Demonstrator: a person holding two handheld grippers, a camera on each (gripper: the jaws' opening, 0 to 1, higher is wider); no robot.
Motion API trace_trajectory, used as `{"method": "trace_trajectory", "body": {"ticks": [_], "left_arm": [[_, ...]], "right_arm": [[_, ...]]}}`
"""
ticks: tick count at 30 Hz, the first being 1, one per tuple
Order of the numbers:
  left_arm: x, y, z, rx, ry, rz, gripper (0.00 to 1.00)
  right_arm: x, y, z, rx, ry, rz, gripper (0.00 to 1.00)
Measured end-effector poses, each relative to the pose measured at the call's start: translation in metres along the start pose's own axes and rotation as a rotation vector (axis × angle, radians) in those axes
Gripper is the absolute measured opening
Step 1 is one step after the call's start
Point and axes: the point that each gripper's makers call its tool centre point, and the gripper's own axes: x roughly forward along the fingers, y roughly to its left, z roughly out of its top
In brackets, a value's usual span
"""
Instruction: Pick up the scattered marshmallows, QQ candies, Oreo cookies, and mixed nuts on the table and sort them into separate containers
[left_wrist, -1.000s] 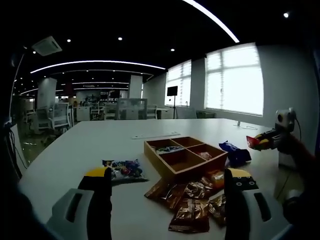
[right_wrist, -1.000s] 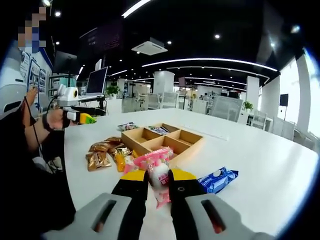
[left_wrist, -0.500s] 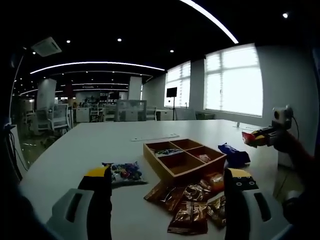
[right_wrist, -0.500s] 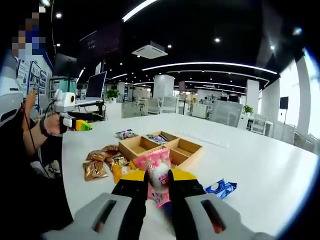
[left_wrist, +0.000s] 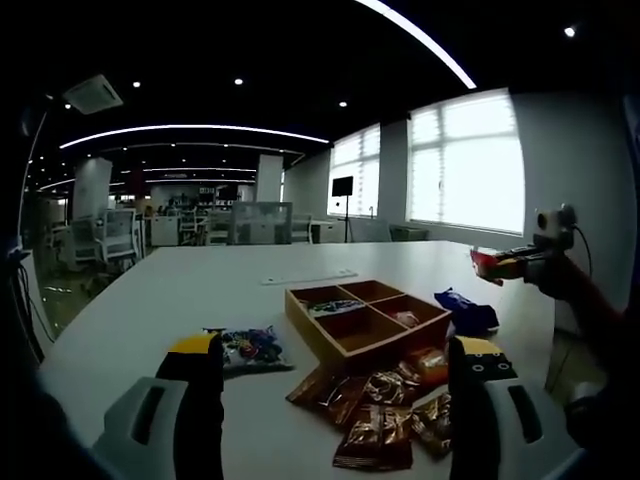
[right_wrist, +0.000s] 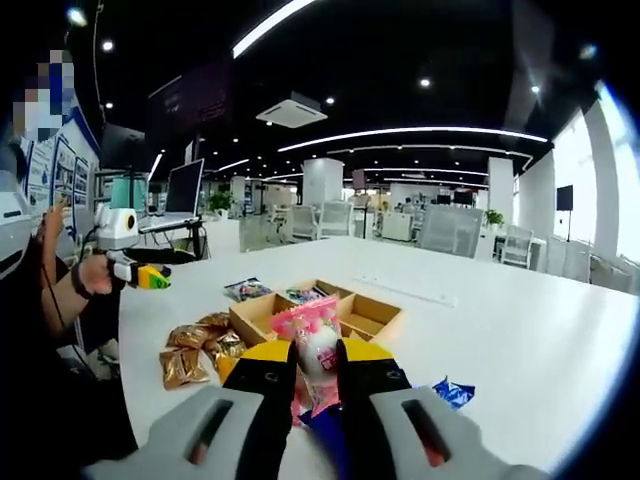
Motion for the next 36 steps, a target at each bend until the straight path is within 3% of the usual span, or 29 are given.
{"method": "trace_trajectory", "body": {"ticks": [10,15,27,36], "left_arm": [[0.003,0.000,0.007,0.027,0.008,0.001,0.97],[0.006,-0.004,0.014,0.049,0.008,-0.008,0.97],[0.010,-0.014,0.031,0.067,-0.015,-0.032,0.97],[0.009,-0.017,0.027,0.065,-0.006,-0.039,0.97]], "right_arm": [[0.019,-0.003,0.023,-0.014,-0.019,0.028,0.13],[0.034,-0.007,0.023,-0.065,0.018,0.023,0.13],[0.066,-0.022,0.033,-0.003,-0.012,0.028,0.13],[0.093,-0.030,0.038,0.027,-0.051,0.017,0.13]]}}
